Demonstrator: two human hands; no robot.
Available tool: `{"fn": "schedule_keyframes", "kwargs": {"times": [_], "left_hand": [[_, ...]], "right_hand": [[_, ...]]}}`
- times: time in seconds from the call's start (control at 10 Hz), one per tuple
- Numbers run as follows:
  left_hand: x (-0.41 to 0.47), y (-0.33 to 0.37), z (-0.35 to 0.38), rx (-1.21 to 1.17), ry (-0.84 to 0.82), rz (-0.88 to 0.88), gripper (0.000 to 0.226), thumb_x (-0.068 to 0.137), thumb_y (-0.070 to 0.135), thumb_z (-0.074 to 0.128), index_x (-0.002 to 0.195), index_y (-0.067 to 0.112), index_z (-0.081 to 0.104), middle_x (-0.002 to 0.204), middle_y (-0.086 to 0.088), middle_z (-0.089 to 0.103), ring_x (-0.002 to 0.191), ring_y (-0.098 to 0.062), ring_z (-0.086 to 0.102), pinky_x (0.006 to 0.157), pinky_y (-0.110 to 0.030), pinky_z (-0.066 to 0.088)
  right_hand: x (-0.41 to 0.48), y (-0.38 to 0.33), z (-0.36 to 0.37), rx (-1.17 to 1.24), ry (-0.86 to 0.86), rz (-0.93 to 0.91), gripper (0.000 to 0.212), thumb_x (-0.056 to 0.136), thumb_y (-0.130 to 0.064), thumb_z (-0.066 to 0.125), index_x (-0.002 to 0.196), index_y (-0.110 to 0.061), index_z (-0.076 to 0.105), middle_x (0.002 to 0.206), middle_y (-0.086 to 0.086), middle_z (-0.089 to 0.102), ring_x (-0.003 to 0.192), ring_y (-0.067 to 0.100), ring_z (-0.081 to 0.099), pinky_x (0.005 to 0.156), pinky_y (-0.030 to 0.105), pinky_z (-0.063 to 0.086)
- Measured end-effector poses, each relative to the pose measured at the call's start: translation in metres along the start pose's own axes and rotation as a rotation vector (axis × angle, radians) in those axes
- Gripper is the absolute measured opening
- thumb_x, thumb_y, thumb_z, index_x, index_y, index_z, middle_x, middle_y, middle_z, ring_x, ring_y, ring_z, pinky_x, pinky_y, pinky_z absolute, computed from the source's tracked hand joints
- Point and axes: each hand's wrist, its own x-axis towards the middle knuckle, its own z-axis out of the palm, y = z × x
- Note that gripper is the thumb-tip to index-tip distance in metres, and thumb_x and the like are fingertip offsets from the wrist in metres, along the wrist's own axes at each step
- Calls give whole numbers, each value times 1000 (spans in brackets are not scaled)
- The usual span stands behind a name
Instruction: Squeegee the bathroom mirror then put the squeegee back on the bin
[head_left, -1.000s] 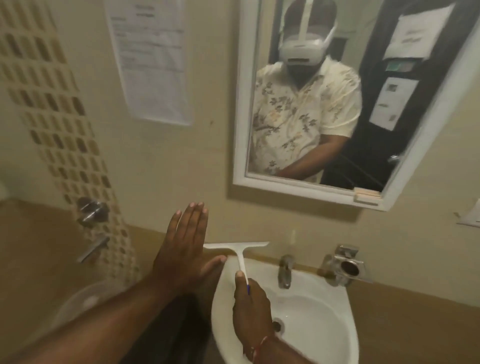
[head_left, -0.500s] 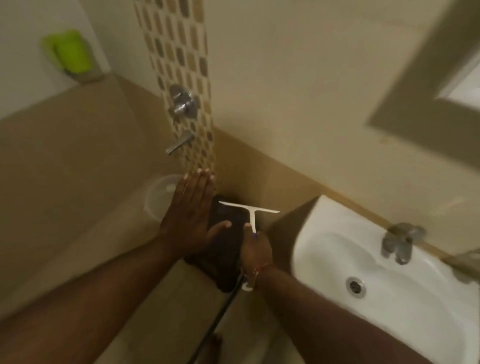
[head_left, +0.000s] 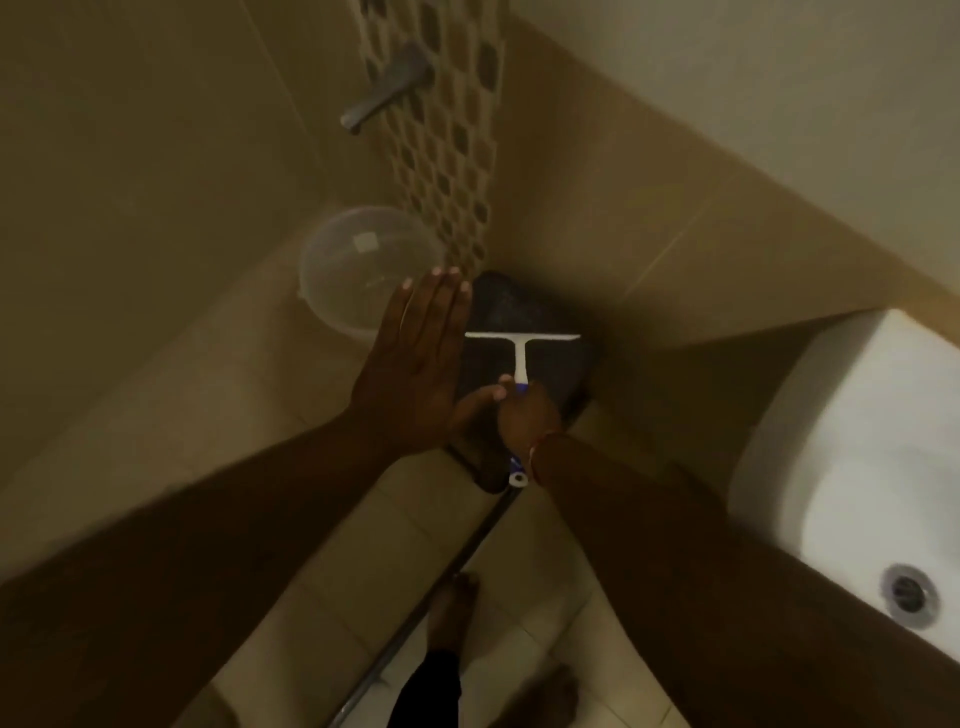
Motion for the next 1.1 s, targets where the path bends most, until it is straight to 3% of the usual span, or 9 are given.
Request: {"fn": "schedule_keyframes", "kwargs": {"times": [0.2,0.4,0.6,0.7,0.9,1.0,1.1], "left_hand": [[-12,-17,79,9,-34,-4,115,110,83,46,177,-8,24,186,-30,25,177,-47,20,144,-65,15],[-30,-20,127,-6,-68,-48,116,109,84,47,176,-8,28,185,-31,27,176,-46,23,143,-66,18],[-36,-16,141,-27,-103,-61,116,109,84,46,176,-8,25,186,-30,25,177,-46,20,143,-66,17],[-35,-15,142,-38,-116,-58,116,108,84,48,176,-8,26,186,-30,25,177,-46,21,143,-66,17],[-33,-7,120,-33,-109,-64,116,108,84,48,177,-7,26,186,-29,26,177,-45,21,145,-63,14],[-26,-1,88,-33,-75,-67,114,109,82,49,176,-7,27,186,-29,28,176,-46,24,143,-65,18],[-15,5,46,-48,-26,-66,114,109,81,50,176,-8,27,186,-30,27,176,-47,24,142,-67,22]], "right_hand": [[87,14,36,-103,7,-50,57,110,-49,55,147,-5,54,146,20,62,134,40,61,114,51,49],[132,13,52,-241,81,-98,59,113,-52,45,150,-6,53,150,19,60,138,39,58,117,48,43],[142,24,54,-362,149,-135,63,108,-52,58,153,-10,51,153,16,57,140,36,56,115,48,44],[142,34,52,-477,147,-184,67,103,-56,63,151,-12,53,149,15,59,137,35,58,113,49,47],[116,37,33,-487,163,-277,64,99,-53,69,150,-16,54,146,11,60,135,32,58,111,50,52],[86,37,10,-510,257,-454,67,99,-50,68,149,-7,55,148,18,59,138,37,55,116,50,46],[51,30,-14,-536,462,-658,70,96,-53,58,140,2,64,137,25,66,129,46,60,114,52,43]]}}
